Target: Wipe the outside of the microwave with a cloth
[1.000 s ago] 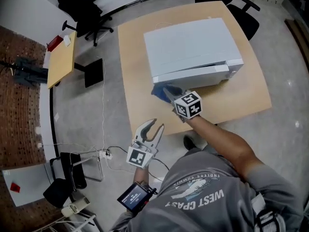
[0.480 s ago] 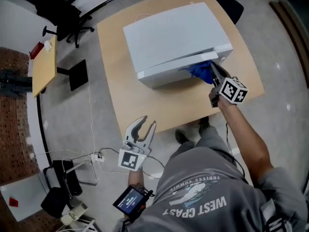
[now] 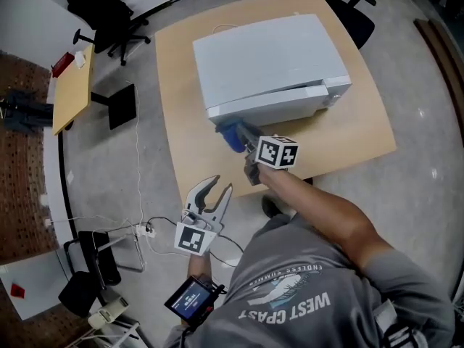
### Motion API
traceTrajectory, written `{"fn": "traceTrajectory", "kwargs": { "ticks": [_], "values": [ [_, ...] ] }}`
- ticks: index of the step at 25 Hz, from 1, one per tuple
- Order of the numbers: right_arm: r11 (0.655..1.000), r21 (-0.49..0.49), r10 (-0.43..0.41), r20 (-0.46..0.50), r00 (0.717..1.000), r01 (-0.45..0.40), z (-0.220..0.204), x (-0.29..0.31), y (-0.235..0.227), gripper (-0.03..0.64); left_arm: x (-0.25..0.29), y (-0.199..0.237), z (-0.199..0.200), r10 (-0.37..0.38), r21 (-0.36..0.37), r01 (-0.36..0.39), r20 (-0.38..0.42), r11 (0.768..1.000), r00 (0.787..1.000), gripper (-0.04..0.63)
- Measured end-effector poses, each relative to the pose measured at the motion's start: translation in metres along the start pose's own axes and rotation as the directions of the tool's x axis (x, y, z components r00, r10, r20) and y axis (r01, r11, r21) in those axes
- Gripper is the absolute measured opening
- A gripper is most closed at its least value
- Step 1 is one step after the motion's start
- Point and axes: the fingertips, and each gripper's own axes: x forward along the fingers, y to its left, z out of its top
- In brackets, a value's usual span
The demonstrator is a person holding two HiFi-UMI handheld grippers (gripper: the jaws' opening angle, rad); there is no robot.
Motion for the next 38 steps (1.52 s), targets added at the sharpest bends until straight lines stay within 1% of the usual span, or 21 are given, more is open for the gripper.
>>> {"fn": "traceTrajectory", "kwargs": {
  "ticks": [2, 4, 8, 10, 11, 12, 14, 15, 16, 17, 19, 22, 24, 25, 27, 29, 32, 34, 35, 36, 38],
  "values": [
    [0.997, 0.068, 0.026, -0.057, 0.998, -0.022, -0.030, 0.028, 0.015, 0.041, -0.004, -0.004, 0.000, 0.006, 0.004, -0.006, -0.008, 1.000, 1.000, 0.144],
    [0.994, 0.111, 0.013, -0.056, 0.998, -0.007, -0.034, 0.034, 0.010, 0.041, -0.009, -0.004, -0.002, 0.017, 0.009, -0.017, -0.017, 1.000, 1.000, 0.144],
    [0.978, 0.186, -0.100, 0.047, 0.994, 0.090, 0.016, -0.016, -0.063, 0.041, -0.011, -0.002, -0.007, 0.028, 0.010, -0.028, -0.018, 1.000, 0.999, 0.144],
    [0.963, 0.230, -0.177, 0.146, 0.973, 0.141, 0.052, -0.062, -0.113, 0.041, -0.009, -0.002, -0.008, 0.027, 0.003, -0.027, -0.004, 1.000, 1.000, 0.144],
    [0.949, 0.263, -0.231, 0.210, 0.950, 0.173, 0.073, -0.089, -0.139, 0.041, -0.008, -0.002, -0.009, 0.023, 0.001, -0.023, 0.001, 1.000, 1.000, 0.144],
    [0.932, 0.294, -0.297, 0.276, 0.914, 0.213, 0.095, -0.120, -0.165, 0.040, -0.006, -0.004, -0.010, 0.017, 0.000, -0.017, 0.003, 1.000, 1.000, 0.144],
    [0.897, 0.332, -0.412, 0.397, 0.820, 0.290, 0.141, -0.179, -0.206, 0.041, -0.002, -0.007, -0.011, 0.001, -0.004, -0.001, 0.002, 1.000, 1.000, 0.144],
    [0.890, 0.338, -0.438, 0.443, 0.782, 0.307, 0.160, -0.199, -0.217, 0.041, 0.001, -0.009, -0.011, -0.007, -0.005, 0.007, 0.003, 1.000, 1.000, 0.144],
    [0.890, 0.333, -0.442, 0.475, 0.761, 0.310, 0.174, -0.211, -0.222, 0.041, 0.003, -0.010, -0.011, -0.012, -0.007, 0.012, 0.002, 1.000, 1.000, 0.144],
    [0.896, 0.323, -0.434, 0.491, 0.755, 0.305, 0.183, -0.215, -0.223, 0.041, 0.005, -0.011, -0.011, -0.017, -0.009, 0.017, 0.002, 1.000, 1.000, 0.144],
    [0.908, 0.309, -0.408, 0.491, 0.770, 0.283, 0.183, -0.208, -0.216, 0.040, 0.008, -0.011, -0.011, -0.025, -0.008, 0.025, 0.003, 1.000, 1.000, 0.144],
    [0.921, 0.295, -0.370, 0.456, 0.810, 0.254, 0.163, -0.192, -0.200, 0.041, 0.007, -0.008, -0.014, -0.030, 0.000, 0.030, 0.004, 1.000, 1.000, 0.144],
    [0.935, 0.249, -0.344, 0.448, 0.825, 0.254, 0.160, -0.193, -0.184, 0.041, 0.008, -0.005, -0.014, -0.024, 0.011, 0.024, 0.010, 1.000, 1.000, 0.144],
    [0.943, 0.211, -0.329, 0.456, 0.827, 0.259, 0.167, -0.200, -0.175, 0.041, 0.009, -0.003, -0.012, -0.021, 0.017, 0.021, 0.015, 1.000, 1.000, 0.144],
    [0.954, 0.107, -0.295, 0.493, 0.819, 0.279, 0.192, -0.225, -0.153, 0.041, 0.013, -0.001, -0.005, -0.020, 0.028, 0.019, 0.023, 0.999, 1.000, 0.144],
    [0.947, -0.033, -0.251, 0.542, 0.802, 0.319, 0.233, -0.254, -0.131, 0.041, 0.017, 0.003, 0.004, -0.017, 0.038, 0.016, 0.028, 0.999, 0.999, 0.144],
    [0.891, -0.227, -0.198, 0.585, 0.786, 0.393, 0.295, -0.287, -0.117, 0.041, 0.031, 0.007, 0.018, -0.009, 0.048, 0.008, 0.029, 0.999, 1.000, 0.144],
    [0.864, -0.289, -0.190, 0.572, 0.798, 0.412, 0.322, -0.294, -0.129, 0.040, 0.046, 0.010, 0.029, 0.001, 0.060, -0.002, 0.011, 0.998, 1.000, 0.144],
    [0.861, -0.302, -0.188, 0.558, 0.808, 0.409, 0.330, -0.292, -0.138, 0.041, 0.055, 0.012, 0.035, 0.008, 0.071, -0.009, 0.002, 0.997, 1.000, 0.144],
    [0.866, -0.309, -0.180, 0.542, 0.821, 0.393, 0.337, -0.286, -0.145, 0.041, 0.063, 0.015, 0.042, 0.019, 0.082, -0.018, -0.005, 0.997, 1.000, 0.144],
    [0.888, -0.334, -0.120, 0.498, 0.859, 0.318, 0.350, -0.263, -0.152, 0.041, 0.081, 0.021, 0.054, 0.050, 0.104, -0.048, -0.017, 0.993, 0.999, 0.144]
  ]
}}
